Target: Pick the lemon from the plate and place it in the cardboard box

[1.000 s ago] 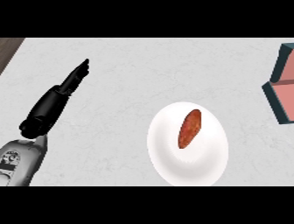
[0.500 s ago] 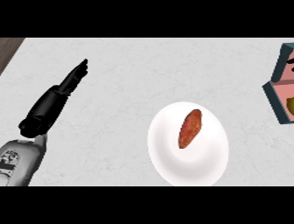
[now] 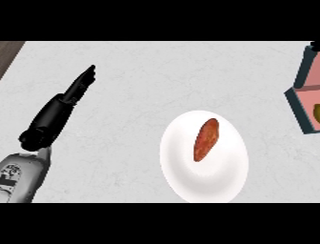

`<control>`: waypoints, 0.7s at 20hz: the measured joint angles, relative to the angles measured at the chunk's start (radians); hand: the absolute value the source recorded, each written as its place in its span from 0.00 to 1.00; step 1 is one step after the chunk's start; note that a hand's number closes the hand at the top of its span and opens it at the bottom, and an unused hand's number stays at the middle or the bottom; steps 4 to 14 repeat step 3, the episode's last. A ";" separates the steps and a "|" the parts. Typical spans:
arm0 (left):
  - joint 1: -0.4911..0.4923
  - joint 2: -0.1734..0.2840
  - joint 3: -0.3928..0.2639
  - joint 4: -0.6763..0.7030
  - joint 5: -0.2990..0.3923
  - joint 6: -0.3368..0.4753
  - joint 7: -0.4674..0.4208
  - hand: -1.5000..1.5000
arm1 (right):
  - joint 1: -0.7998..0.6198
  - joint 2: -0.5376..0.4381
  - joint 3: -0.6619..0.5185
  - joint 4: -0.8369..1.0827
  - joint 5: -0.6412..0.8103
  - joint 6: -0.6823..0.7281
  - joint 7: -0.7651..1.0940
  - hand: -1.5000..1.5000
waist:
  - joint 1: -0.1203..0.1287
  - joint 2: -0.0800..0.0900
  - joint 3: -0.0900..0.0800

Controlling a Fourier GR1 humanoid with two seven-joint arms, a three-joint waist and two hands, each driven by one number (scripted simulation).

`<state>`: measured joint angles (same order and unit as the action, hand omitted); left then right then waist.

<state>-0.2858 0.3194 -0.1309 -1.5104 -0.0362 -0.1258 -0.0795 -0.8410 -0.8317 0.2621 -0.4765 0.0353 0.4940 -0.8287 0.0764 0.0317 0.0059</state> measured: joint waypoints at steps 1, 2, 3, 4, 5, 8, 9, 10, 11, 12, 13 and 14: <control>0.003 0.000 -0.001 0.001 -0.003 0.001 -0.003 0.50 | -0.008 0.001 -0.018 0.017 -0.034 0.028 0.028 0.00 | 0.001 0.000 0.000; 0.002 0.000 -0.002 0.001 -0.003 0.000 -0.004 0.50 | -0.017 0.000 -0.035 0.034 -0.065 0.054 0.059 0.00 | 0.003 0.001 0.000; 0.000 -0.002 -0.004 0.002 -0.005 0.000 -0.007 0.50 | -0.027 -0.001 -0.052 0.052 -0.095 0.076 0.086 0.00 | 0.004 0.004 0.000; 0.000 -0.002 -0.004 0.002 -0.005 0.000 -0.007 0.50 | -0.027 -0.001 -0.052 0.052 -0.095 0.076 0.086 0.00 | 0.004 0.004 0.000; 0.000 -0.002 -0.004 0.002 -0.005 0.000 -0.007 0.50 | -0.027 -0.001 -0.052 0.052 -0.095 0.076 0.086 0.00 | 0.004 0.004 0.000; 0.000 -0.002 -0.004 0.002 -0.005 0.000 -0.007 0.50 | -0.027 -0.001 -0.052 0.052 -0.095 0.076 0.086 0.00 | 0.004 0.004 0.000; 0.000 -0.002 -0.004 0.002 -0.005 0.000 -0.007 0.50 | -0.027 -0.001 -0.052 0.052 -0.095 0.076 0.086 0.00 | 0.004 0.004 0.000; 0.000 -0.002 -0.004 0.002 -0.005 0.000 -0.007 0.50 | -0.027 -0.001 -0.052 0.052 -0.095 0.076 0.086 0.00 | 0.004 0.004 0.000; 0.000 -0.002 -0.004 0.002 -0.005 0.000 -0.007 0.50 | -0.027 -0.001 -0.052 0.052 -0.095 0.076 0.086 0.00 | 0.004 0.004 0.000; 0.000 -0.002 -0.004 0.002 -0.005 0.000 -0.007 0.50 | -0.027 -0.001 -0.052 0.052 -0.095 0.076 0.086 0.00 | 0.004 0.004 0.000; 0.000 -0.002 -0.004 0.002 -0.005 0.000 -0.007 0.50 | -0.027 -0.001 -0.052 0.052 -0.095 0.076 0.086 0.00 | 0.004 0.004 0.000; 0.000 -0.002 -0.004 0.002 -0.005 0.000 -0.007 0.50 | -0.027 -0.001 -0.052 0.052 -0.095 0.076 0.086 0.00 | 0.004 0.004 0.000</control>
